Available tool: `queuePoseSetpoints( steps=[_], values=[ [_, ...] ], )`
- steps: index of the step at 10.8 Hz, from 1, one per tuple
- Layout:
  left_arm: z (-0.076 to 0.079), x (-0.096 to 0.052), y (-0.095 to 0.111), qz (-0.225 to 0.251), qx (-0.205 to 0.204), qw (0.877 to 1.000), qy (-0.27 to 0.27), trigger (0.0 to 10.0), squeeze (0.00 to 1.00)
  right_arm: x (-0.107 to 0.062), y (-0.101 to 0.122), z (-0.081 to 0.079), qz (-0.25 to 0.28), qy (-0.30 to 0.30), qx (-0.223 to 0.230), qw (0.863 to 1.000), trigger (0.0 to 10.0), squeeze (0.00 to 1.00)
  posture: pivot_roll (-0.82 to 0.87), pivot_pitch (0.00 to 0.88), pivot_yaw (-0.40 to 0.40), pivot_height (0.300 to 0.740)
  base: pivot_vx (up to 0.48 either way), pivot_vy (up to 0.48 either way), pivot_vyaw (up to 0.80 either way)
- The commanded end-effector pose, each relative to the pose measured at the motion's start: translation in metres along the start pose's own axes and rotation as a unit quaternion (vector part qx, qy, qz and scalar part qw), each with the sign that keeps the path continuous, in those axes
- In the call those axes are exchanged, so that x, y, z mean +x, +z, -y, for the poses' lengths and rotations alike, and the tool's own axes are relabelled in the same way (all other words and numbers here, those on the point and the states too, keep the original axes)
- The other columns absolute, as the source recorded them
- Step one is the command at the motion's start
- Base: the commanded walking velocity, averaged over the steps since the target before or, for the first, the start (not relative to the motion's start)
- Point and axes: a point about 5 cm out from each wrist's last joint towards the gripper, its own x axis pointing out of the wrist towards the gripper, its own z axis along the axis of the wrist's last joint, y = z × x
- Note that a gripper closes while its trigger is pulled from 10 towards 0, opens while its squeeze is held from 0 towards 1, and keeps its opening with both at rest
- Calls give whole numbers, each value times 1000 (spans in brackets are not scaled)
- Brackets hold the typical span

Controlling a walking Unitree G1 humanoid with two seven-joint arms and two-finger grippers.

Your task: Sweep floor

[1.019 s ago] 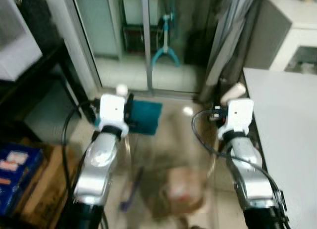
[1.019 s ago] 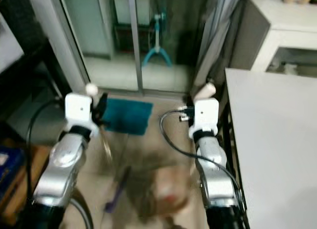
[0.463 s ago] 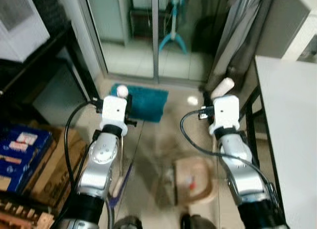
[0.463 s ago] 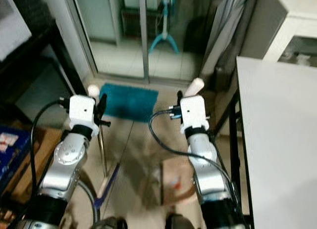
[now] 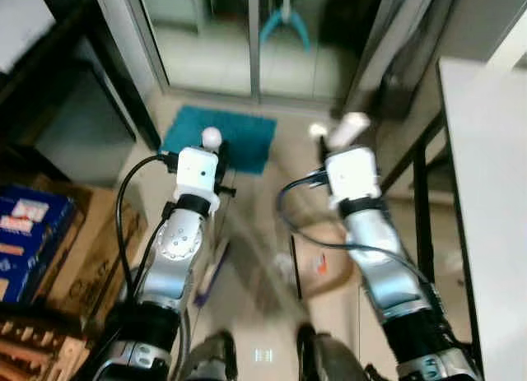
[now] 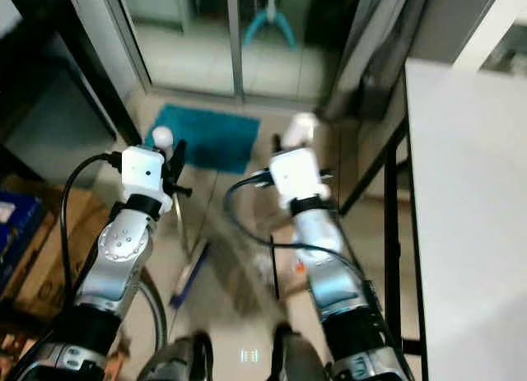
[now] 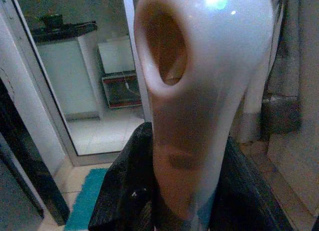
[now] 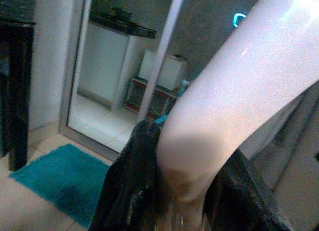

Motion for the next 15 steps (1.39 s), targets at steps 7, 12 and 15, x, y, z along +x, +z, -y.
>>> queuePoseSetpoints(
  steps=[7, 12, 15],
  values=[
    [22, 9, 9, 54, -21, 997, -44, 10000, 0, -12, 14, -40, 92, 25, -59, 994, 10000, 0, -19, 403, 24, 740, 0, 0, 0],
    [31, 14, 13, 67, -22, 995, -71, 10000, 0, -19, 34, -55, 164, 52, -77, 982, 10000, 0, -20, 400, 23, 740, 0, 0, 0],
    [32, 14, 11, 66, -22, 995, -75, 10000, 0, -33, 28, -78, 182, 111, -102, 972, 10000, 0, -15, 400, 25, 740, 0, 0, 0]
  ],
)
